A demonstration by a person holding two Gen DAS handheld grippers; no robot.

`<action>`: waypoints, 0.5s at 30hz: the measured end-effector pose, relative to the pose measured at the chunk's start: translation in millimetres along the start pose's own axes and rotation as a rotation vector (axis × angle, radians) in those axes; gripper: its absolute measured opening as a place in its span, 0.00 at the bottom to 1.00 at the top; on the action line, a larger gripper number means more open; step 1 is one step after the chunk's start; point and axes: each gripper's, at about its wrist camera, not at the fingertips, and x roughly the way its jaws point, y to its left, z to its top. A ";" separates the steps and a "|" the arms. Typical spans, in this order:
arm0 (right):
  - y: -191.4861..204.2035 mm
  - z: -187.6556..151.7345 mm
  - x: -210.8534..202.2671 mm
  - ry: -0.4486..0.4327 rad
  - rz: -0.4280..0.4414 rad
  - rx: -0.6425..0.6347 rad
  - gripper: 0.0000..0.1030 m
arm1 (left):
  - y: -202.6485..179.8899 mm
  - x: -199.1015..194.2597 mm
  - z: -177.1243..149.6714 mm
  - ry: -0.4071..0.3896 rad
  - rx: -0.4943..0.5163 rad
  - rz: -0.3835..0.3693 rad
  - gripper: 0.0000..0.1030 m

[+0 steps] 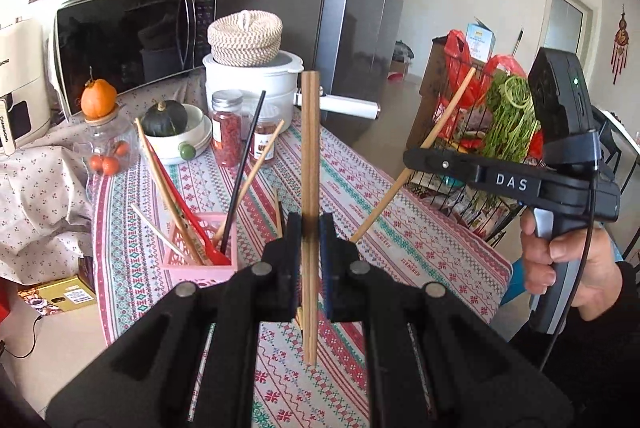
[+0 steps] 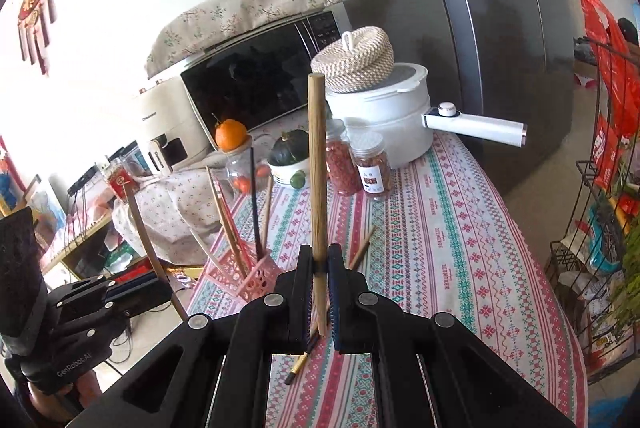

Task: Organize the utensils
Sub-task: 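Lift the held chopsticks toward the basket with both tools, then open both tools over the pink basket to drop the chopsticks in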

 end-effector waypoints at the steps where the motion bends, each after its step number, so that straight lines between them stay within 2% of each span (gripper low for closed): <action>1: 3.9 1.8 -1.7 -0.010 0.010 -0.006 0.07 | 1.0 -5.4 2.6 -0.016 -0.004 -0.001 0.10; 8: 25.3 11.7 -9.1 -0.060 0.069 -0.027 0.07 | 19.2 -37.5 20.0 -0.140 -0.039 0.034 0.10; 15: 40.9 17.1 -2.9 -0.072 0.103 -0.026 0.07 | 50.2 -39.2 32.6 -0.234 -0.104 0.118 0.10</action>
